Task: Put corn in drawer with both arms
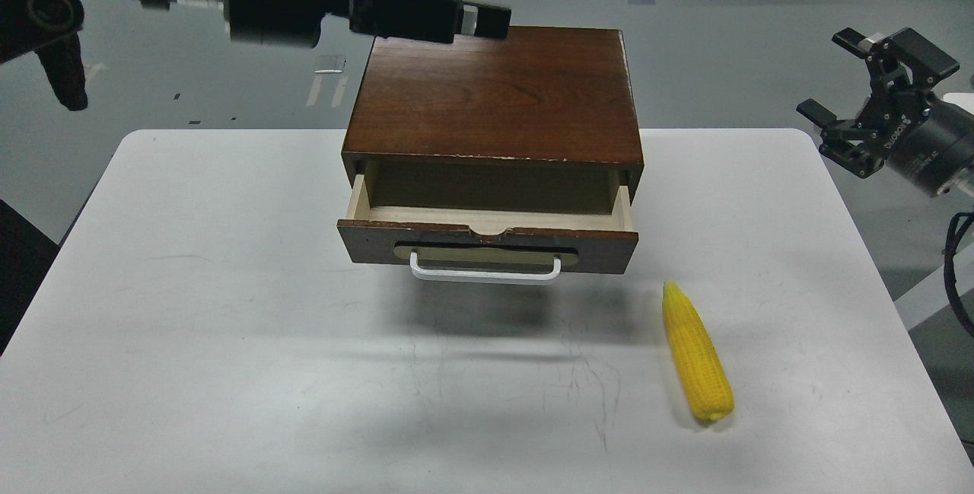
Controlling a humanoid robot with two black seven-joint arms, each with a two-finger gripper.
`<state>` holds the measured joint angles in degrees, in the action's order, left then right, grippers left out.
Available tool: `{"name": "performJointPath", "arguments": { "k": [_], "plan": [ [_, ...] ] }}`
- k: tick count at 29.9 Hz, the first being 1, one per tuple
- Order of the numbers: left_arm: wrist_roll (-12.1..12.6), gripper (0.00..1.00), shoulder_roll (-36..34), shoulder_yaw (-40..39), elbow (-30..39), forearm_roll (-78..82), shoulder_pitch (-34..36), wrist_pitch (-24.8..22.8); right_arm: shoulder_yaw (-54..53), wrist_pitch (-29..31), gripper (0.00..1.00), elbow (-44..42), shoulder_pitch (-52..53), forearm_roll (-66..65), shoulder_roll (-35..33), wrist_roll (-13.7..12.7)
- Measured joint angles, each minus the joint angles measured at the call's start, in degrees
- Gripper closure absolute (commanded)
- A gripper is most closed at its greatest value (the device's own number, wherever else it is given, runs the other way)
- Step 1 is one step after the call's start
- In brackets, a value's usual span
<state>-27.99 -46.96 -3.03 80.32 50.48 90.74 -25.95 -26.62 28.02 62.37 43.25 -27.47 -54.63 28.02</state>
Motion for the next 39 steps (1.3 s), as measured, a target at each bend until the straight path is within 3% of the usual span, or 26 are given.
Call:
{"name": "performJointPath", "arguments": {
  "k": [7,11,16,30,39],
  "plan": [
    [0.0,0.02,1.1,-5.3,-3.1,-22.9,-11.1,8.7,0.4,0.0,0.0,15.9,1.3,-30.7,-8.6,0.0],
    [0.0,0.02,1.2,-11.5,-3.3,-24.4,-18.8,9.3,2.8,0.0,0.0,23.1,1.4,-53.8,-10.9,0.0],
    [0.0,0.02,1.3,-15.5,-3.3,-24.5,-23.5,9.3,7.8,0.0,0.0,25.1,2.0,-68.6,-11.1,0.0],
    [0.0,0.02,1.7,-15.9,-3.1,-24.2,-24.2,9.0,19.8,0.0,0.0,16.5,10.7,-71.6,2.5,0.0],
    [0.0,0.02,1.7,-16.2,-3.0,-24.1,-24.3,8.8,26.1,0.0,0.0,12.7,12.0,-72.8,6.4,0.0]
  ]
}}
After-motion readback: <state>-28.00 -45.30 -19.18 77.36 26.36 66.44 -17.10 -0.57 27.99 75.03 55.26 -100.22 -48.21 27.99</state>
